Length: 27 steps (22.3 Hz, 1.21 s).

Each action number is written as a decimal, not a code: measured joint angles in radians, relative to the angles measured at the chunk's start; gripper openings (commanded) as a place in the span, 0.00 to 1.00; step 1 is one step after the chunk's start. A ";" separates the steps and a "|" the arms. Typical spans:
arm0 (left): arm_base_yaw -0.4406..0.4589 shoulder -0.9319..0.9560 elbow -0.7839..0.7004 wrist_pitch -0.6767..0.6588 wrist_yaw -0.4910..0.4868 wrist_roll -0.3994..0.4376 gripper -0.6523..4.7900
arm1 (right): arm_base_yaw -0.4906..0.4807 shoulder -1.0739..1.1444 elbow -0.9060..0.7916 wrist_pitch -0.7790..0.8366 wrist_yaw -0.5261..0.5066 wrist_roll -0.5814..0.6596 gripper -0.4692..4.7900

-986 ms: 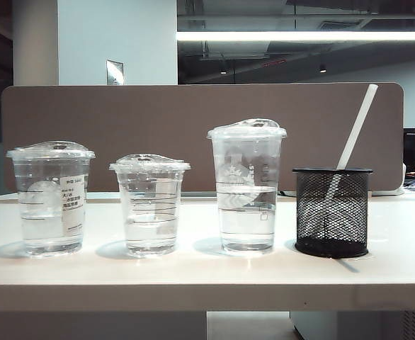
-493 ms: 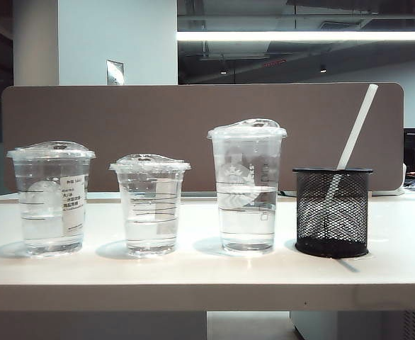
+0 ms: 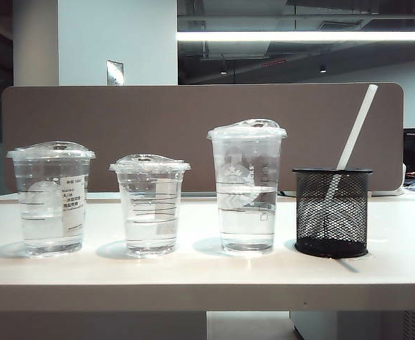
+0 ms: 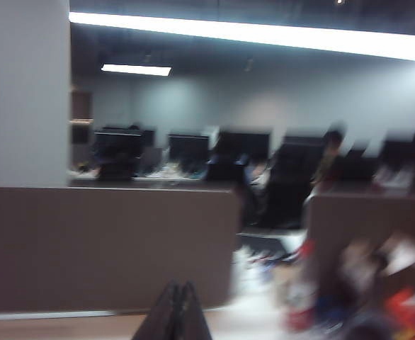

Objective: Pick up the straw and insert it into the small coffee cup.

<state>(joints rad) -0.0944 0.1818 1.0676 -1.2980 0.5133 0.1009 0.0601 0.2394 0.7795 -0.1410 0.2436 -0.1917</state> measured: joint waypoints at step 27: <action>0.000 0.000 0.000 0.000 -0.069 0.000 0.16 | -0.140 1.064 -0.687 1.223 -0.346 0.581 0.08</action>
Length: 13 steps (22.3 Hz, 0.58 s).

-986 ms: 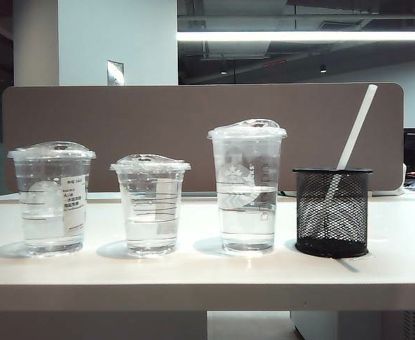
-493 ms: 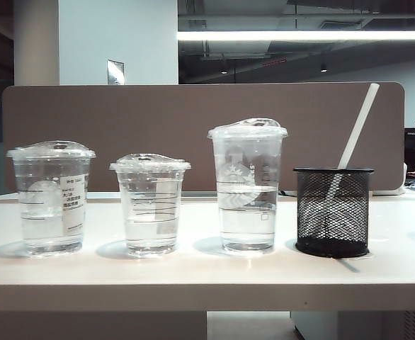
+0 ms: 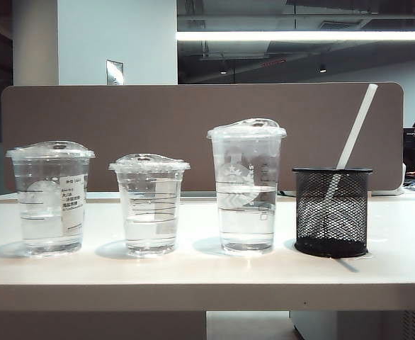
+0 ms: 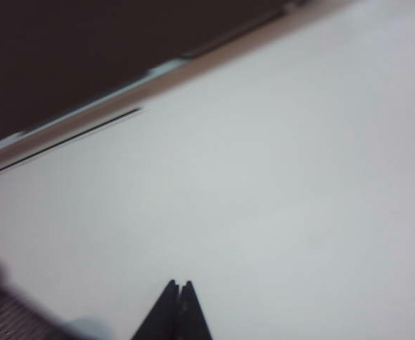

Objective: Pick up the straw and insert it into the small coffee cup.

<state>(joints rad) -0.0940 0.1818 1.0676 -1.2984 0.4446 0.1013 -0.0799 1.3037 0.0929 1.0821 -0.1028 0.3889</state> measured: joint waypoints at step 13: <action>0.000 0.000 0.000 0.000 -0.001 0.000 0.16 | 0.435 -0.003 -0.087 0.216 0.133 -0.116 0.48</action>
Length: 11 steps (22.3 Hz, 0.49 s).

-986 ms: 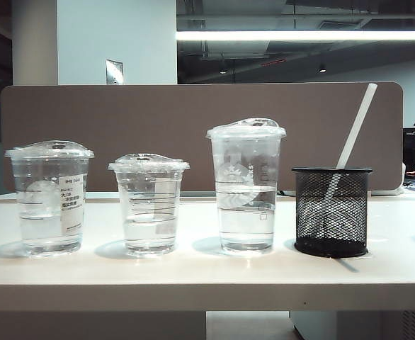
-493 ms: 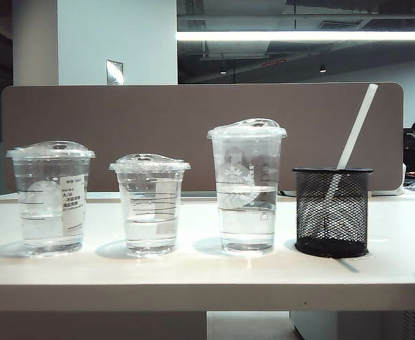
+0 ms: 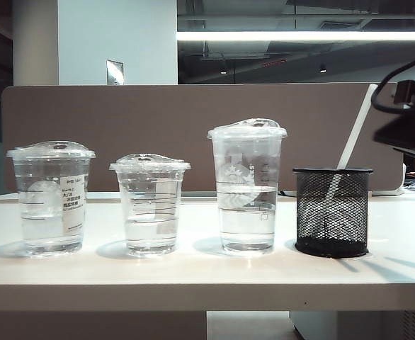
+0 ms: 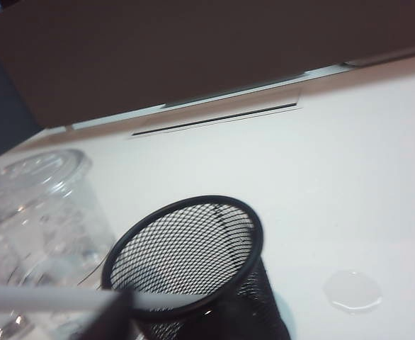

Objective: Pick up the straw and insert it into the small coffee cup.

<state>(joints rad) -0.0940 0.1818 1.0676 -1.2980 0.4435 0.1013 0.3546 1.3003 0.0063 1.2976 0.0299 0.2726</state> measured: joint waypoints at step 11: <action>0.000 0.000 0.000 0.030 0.000 0.000 0.16 | 0.006 0.000 0.001 -0.068 -0.139 -0.035 0.48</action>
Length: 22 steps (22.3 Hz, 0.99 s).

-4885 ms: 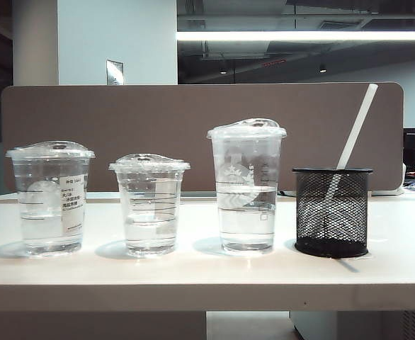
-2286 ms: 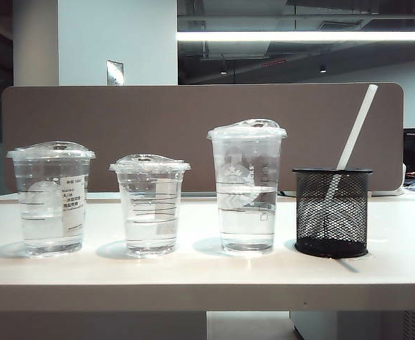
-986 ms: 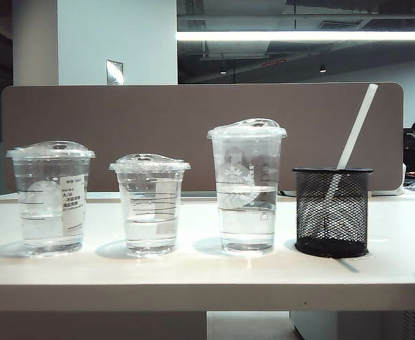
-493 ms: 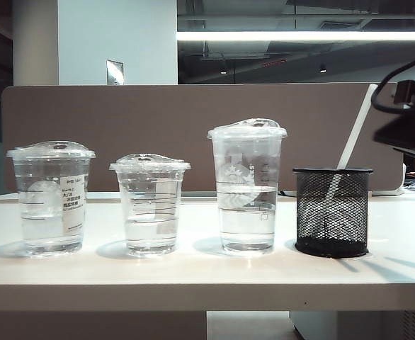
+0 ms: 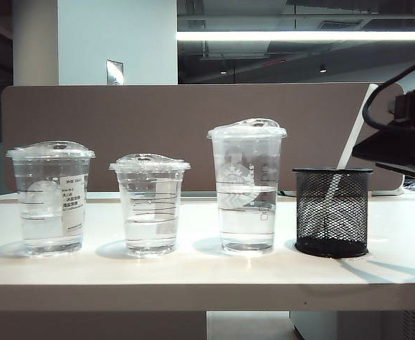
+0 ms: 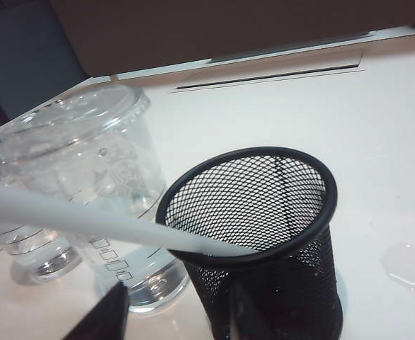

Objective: Pick up the straw and insert it into the small coffee cup.

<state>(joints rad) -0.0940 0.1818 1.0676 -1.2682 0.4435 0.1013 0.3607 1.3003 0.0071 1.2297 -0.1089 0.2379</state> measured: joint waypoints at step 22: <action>0.000 0.000 0.000 0.000 0.000 0.000 0.16 | -0.002 0.006 0.180 -0.114 0.000 -0.093 0.18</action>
<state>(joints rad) -0.0940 0.1818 1.0676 -1.2682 0.4435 0.1013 0.3588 1.3067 0.1871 1.1152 -0.1085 0.1452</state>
